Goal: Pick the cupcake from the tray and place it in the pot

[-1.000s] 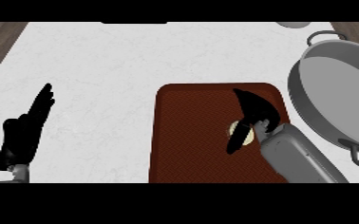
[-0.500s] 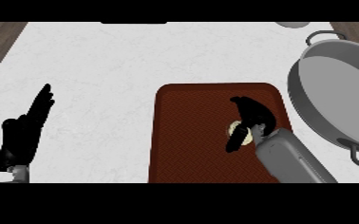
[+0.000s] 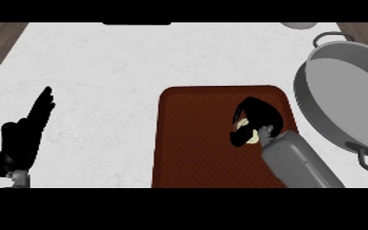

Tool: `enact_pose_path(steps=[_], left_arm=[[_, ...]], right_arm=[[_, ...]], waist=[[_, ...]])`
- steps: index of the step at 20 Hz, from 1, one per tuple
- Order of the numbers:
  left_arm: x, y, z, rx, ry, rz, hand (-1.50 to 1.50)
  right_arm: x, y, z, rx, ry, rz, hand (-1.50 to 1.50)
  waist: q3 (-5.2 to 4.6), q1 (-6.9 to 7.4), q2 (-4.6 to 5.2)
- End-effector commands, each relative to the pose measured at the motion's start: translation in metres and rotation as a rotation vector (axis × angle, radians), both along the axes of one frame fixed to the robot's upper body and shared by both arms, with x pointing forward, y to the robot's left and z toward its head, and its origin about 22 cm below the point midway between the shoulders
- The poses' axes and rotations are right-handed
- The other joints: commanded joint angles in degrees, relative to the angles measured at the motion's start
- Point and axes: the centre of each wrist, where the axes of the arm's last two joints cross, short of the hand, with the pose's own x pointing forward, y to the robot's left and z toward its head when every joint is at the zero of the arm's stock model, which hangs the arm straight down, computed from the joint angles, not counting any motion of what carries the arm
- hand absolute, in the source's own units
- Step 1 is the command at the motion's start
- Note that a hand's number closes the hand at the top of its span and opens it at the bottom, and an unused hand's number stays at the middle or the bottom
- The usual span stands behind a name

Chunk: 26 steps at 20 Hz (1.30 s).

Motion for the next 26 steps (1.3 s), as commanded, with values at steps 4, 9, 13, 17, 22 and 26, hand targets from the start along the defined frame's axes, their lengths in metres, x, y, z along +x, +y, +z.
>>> enact_pose_path(steps=[4,9,13,17,22,26], left_arm=[[0.008,0.001,-0.003,0.006,-0.002,0.023,0.0],[-0.007,0.005,-0.01,-0.006,0.021,0.044,0.0],[-0.01,0.006,-0.006,0.009,0.006,0.042,0.0],[-0.018,0.019,-0.008,0.006,0.009,0.059,0.0],[-0.022,0.023,-0.015,0.007,0.031,0.086,0.0],[-0.021,0.02,-0.009,-0.001,0.014,0.087,0.0]], right_arm=[[-0.028,-0.013,0.009,-0.019,0.006,0.137,1.5],[-0.079,-0.012,0.022,0.089,-0.078,0.735,1.5],[-0.11,-0.056,0.048,0.009,-0.262,0.836,1.5],[-0.111,-0.09,0.092,-0.049,-0.568,0.829,1.5],[-0.125,-0.109,0.135,-0.056,-0.907,0.701,1.5],[-0.146,-0.129,0.153,0.034,-0.997,0.585,1.5]], waist=[[0.14,-0.69,0.11],[0.33,-2.65,-1.2],[0.35,-3.77,-0.88],[0.35,-3.98,-0.81],[0.32,-5.4,-0.87],[0.27,-4.5,-0.6]])
